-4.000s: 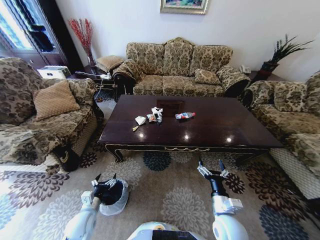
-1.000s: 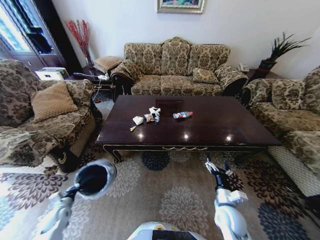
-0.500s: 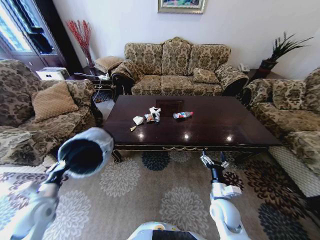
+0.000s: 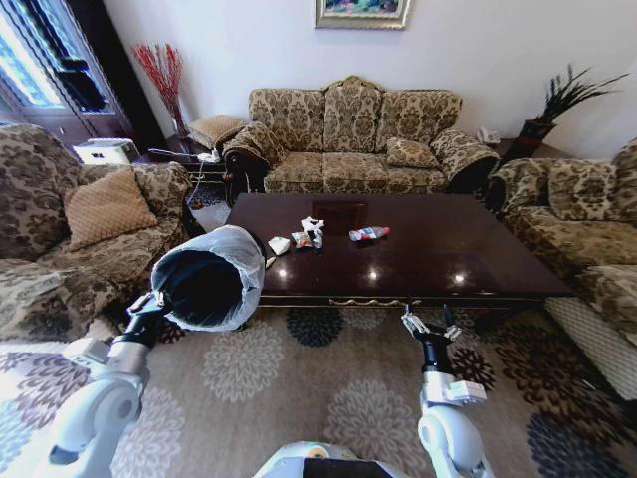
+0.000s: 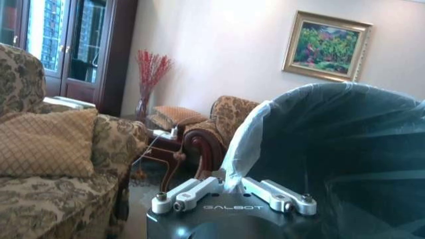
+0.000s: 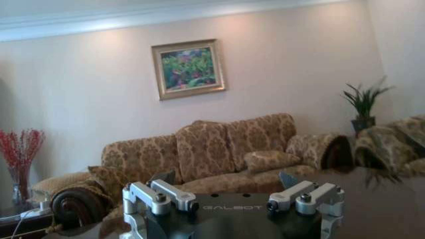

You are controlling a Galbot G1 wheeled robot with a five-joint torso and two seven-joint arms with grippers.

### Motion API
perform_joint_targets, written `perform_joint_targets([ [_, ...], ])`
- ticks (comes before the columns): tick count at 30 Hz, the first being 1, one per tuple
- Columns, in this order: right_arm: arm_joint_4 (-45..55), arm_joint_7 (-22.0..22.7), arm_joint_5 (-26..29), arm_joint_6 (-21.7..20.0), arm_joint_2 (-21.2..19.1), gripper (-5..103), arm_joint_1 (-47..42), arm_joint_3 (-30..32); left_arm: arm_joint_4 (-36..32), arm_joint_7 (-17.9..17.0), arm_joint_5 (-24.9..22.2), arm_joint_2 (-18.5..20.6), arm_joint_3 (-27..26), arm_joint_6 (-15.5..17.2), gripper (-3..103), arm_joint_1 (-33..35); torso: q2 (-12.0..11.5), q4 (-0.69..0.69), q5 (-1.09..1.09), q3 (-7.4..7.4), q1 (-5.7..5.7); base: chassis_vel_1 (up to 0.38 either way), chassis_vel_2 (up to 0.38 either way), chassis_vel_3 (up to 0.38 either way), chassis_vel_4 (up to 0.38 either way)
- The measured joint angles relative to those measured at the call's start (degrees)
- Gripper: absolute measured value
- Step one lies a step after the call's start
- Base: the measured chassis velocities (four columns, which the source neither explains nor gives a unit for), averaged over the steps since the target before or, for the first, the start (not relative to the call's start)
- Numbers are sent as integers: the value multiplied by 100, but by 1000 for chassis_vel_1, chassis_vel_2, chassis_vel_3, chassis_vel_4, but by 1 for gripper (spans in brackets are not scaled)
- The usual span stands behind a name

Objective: Move to the front of the table and place the trash on the table into the trash bin.

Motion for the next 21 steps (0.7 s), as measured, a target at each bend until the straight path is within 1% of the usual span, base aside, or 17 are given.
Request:
perform_joint_targets([
  [1, 0, 0, 0, 0, 0, 100, 0, 0, 0, 0, 0, 0, 0, 0, 0, 0, 0, 0, 0, 0, 0, -8, 450, 17, -475],
  [2, -12, 0, -90, 68, 12, 100, 33, -41, 0, 5, -15, 3, 0, -8, 0, 3, 0, 4, 1, 0, 1, -8, 450, 58, -419],
  [3, -11, 0, -124, 94, 20, 100, 61, -61, 1, 5, -32, 6, 3, -13, 0, 2, -1, 5, -2, 1, 4, -27, 433, 66, -358],
  [6, 5, -1, -162, 51, 22, 100, 86, -60, 21, 6, -67, 16, 11, -13, 0, -7, -3, 3, -5, 4, 11, -27, 259, 56, -315],
  [9, 7, -1, -209, 0, -1, 100, 92, -27, 39, 7, -75, 17, 13, -13, 0, -14, -3, 5, -2, 4, 11, -26, 95, 30, -11],
  [10, 3, -1, -214, -5, -10, 100, 94, -19, 44, 7, -75, 17, 16, -13, 0, -19, -3, 4, -1, 4, 11, -51, 59, 26, 12],
  [11, -27, -1, -217, -10, -27, 100, 96, -2, 51, 25, -78, 7, 28, -13, 0, -27, -3, -1, 7, 2, 3, -50, -32, 16, 1],
  [13, -41, 0, -216, -10, -28, 100, 97, -1, 52, 36, -80, -8, 31, -13, 0, -27, -1, -1, 8, -1, -3, -50, -58, 7, 1],
  [17, -94, 1, -211, -8, -2, 100, 129, -24, 55, 43, -80, -35, 34, -13, 0, -12, 2, 1, 5, -3, -9, -9, -32, 5, 10],
  [18, -110, 1, -207, -8, 5, 100, 145, -36, 56, 42, -81, -36, 34, -13, 0, -10, 2, 3, 1, -3, -8, 30, 20, -16, -59],
  [19, -140, 1, -193, -7, 8, 100, 172, -47, 59, 41, -83, -35, 32, -11, 0, -10, 2, 3, -3, -1, -4, 13, 115, 4, -136],
  [21, -160, 1, -188, -6, 9, 100, 188, -51, 63, 37, -83, -28, 28, -9, 0, -12, 1, 4, -3, 0, -1, 17, 158, 4, -136],
])
